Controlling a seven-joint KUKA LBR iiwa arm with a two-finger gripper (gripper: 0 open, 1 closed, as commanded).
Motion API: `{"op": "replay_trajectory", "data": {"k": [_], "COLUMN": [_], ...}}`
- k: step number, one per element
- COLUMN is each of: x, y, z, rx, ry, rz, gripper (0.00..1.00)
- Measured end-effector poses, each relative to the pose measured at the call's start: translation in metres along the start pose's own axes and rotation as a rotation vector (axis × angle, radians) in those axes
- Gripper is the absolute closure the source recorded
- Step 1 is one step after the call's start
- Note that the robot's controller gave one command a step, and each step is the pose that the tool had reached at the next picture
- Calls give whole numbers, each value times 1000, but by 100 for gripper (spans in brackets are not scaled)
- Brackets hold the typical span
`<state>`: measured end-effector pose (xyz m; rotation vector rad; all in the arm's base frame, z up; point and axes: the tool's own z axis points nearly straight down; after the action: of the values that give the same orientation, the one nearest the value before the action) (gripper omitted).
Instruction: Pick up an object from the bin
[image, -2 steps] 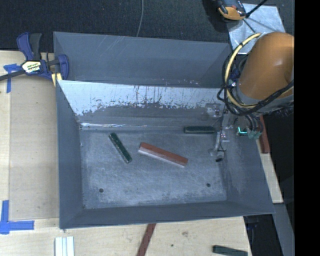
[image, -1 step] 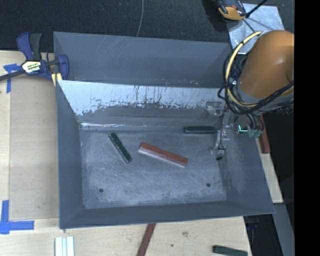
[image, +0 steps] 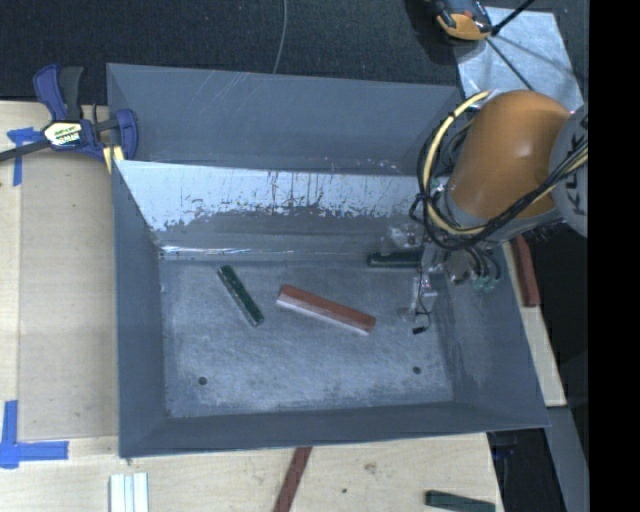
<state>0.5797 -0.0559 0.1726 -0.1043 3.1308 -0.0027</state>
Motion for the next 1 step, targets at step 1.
{"op": "replay_trajectory", "data": {"k": [1], "x": [6], "y": [50], "z": [35], "rx": [-1], "ry": [6], "rz": [34], "gripper": [0]}}
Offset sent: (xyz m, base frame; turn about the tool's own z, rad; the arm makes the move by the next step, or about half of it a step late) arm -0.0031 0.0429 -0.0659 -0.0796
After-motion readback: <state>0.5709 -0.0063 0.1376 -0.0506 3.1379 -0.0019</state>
